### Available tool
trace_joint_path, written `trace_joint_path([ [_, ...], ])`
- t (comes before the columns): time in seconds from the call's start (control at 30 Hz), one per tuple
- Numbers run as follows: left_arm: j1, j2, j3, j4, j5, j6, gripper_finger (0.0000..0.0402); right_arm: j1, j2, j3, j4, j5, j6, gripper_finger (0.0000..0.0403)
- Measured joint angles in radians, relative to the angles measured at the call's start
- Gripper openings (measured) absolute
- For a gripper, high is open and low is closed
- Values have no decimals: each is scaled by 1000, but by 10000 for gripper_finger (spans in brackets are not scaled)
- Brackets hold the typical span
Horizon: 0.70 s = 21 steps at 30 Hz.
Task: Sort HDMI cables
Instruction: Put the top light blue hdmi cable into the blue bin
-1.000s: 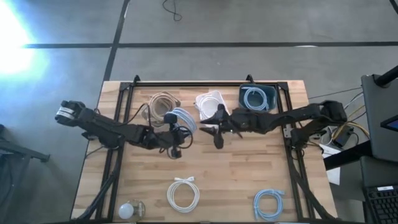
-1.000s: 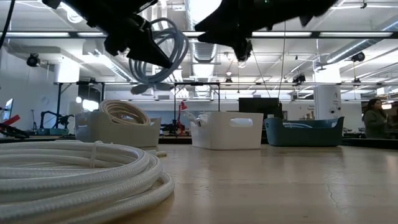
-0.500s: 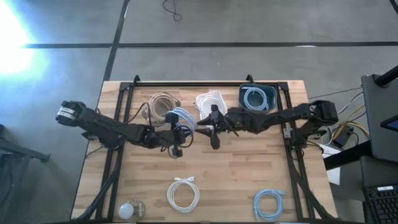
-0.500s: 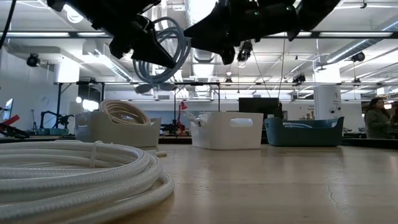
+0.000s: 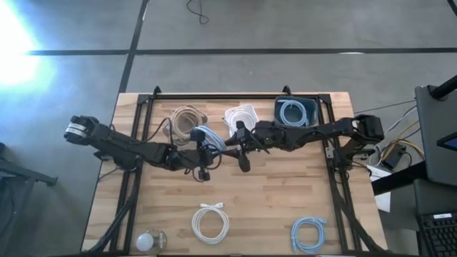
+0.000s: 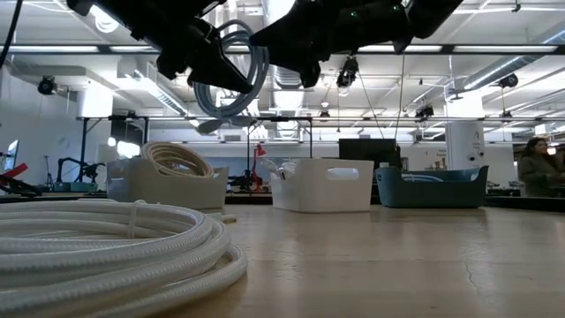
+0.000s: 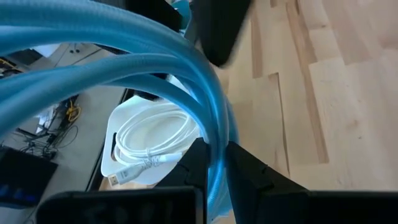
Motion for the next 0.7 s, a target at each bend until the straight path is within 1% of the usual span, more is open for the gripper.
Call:
trace_joint_path([
  [0.23, 3, 0, 0, 13, -1, -5, 32, 2, 0, 1, 6, 4, -2, 144],
  [0.47, 5, 0, 0, 73, -1, -6, 34, 2, 0, 7, 10, 20, -29, 137],
  [0.57, 7, 0, 0, 74, 8, -6, 34, 3, 0, 7, 9, 71, 4, 113],
  [0.7, 7, 0, 0, 71, 10, -6, 38, 0, 0, 7, 8, 78, -2, 60],
])
